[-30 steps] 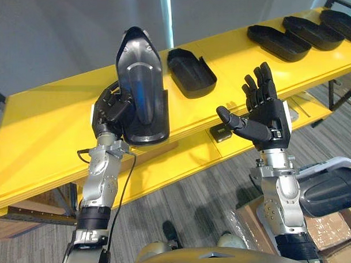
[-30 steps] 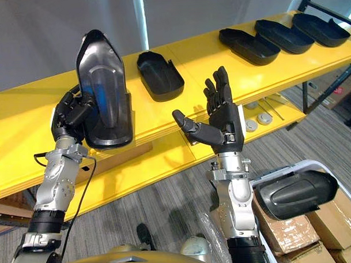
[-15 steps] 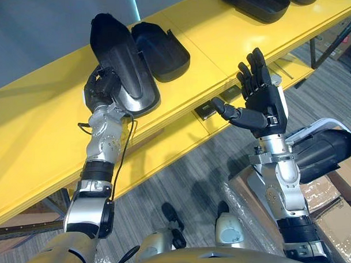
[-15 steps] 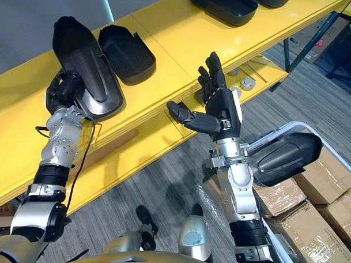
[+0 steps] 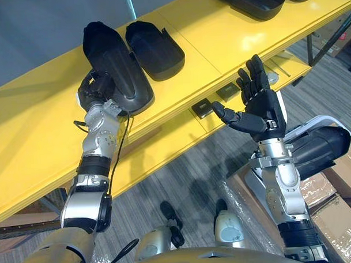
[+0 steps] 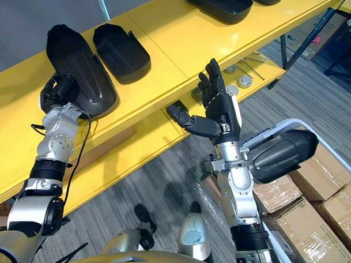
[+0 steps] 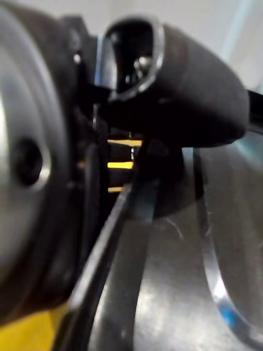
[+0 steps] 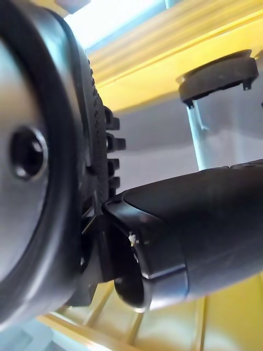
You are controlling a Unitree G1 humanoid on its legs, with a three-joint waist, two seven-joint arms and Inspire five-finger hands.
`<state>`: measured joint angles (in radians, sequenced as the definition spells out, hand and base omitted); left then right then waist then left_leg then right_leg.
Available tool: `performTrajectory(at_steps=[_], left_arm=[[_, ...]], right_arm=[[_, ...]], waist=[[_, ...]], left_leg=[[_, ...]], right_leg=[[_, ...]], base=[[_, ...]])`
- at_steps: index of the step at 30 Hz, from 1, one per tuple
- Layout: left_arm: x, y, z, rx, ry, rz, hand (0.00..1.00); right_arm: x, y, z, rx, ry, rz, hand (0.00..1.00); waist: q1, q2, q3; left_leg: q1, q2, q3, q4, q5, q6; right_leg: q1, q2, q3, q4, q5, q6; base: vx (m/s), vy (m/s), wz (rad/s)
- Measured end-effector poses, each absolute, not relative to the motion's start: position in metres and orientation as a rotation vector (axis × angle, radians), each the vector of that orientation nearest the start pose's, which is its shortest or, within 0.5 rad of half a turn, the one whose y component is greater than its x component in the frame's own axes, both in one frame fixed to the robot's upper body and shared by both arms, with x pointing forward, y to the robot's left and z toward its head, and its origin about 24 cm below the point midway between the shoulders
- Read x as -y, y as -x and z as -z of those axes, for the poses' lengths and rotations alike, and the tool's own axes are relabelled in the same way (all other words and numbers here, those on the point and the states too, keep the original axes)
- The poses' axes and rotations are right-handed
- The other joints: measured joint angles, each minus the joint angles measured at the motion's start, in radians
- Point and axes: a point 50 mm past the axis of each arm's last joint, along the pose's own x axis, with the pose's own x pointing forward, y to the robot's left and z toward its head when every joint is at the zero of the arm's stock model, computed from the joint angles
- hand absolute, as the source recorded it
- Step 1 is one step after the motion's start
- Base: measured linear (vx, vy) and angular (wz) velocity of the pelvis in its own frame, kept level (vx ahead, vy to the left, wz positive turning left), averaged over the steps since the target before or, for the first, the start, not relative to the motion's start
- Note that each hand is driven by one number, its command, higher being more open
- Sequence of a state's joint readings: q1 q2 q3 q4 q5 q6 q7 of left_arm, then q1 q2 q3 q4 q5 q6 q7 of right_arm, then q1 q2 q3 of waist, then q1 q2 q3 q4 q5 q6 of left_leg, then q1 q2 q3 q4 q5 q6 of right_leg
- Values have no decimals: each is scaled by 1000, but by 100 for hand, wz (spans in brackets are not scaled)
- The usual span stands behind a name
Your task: Walk over and take three plastic housings, then place them on the shelf
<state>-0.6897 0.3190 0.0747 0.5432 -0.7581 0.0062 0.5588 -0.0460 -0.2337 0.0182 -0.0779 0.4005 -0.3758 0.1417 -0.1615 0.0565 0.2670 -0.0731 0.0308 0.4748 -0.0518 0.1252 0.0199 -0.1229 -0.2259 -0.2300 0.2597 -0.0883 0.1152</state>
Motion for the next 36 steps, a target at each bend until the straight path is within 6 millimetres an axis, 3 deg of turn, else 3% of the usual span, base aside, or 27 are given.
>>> performTrajectory(at_steps=[11, 30, 33, 34, 35, 36], left_arm=[[-239, -368, -135, 8, 484, -491, 0], [-259, -362, -124, -55, 341, -518, 0], [-279, -356, -119, -81, 307, -613, 0], [-305, -346, -112, -110, 317, -744, 0], [-309, -344, -110, -118, 310, -760, 0], [-313, -341, -109, -121, 300, -771, 100]], right_arm=[[173, -252, -108, 458, -142, -205, 100], [173, -248, -95, 373, -120, -213, 100], [172, -248, -93, 360, -123, -226, 100], [172, -248, -93, 355, -123, -235, 100], [172, -248, -93, 355, -122, -238, 100], [172, -248, -93, 356, -122, -240, 100]], waist=[[-2, 24, 28], [4, 31, 25], [5, 38, 24], [20, 41, 24], [21, 41, 24], [22, 41, 24]], left_leg=[[-5, -6, -28, 7, 5, 6], [23, -4, -43, -4, 13, -8], [23, -4, -44, -4, 13, -10], [23, -5, -46, -4, 14, -12], [23, -6, -50, -4, 13, -14], [23, -8, -54, -4, 13, -15]], right_leg=[[5, -14, -32, 28, -17, 1], [16, -16, -38, 69, -55, -9], [15, -17, -38, 71, -55, -9], [14, -17, -39, 72, -56, -9], [12, -18, -41, 72, -57, -9], [14, -19, -42, 72, -58, -8]], base=[[10, -14, 7], [18, -22, 2], [11, -14, 1], [24, -36, 7], [21, -34, 10], [56, -39, 23]])
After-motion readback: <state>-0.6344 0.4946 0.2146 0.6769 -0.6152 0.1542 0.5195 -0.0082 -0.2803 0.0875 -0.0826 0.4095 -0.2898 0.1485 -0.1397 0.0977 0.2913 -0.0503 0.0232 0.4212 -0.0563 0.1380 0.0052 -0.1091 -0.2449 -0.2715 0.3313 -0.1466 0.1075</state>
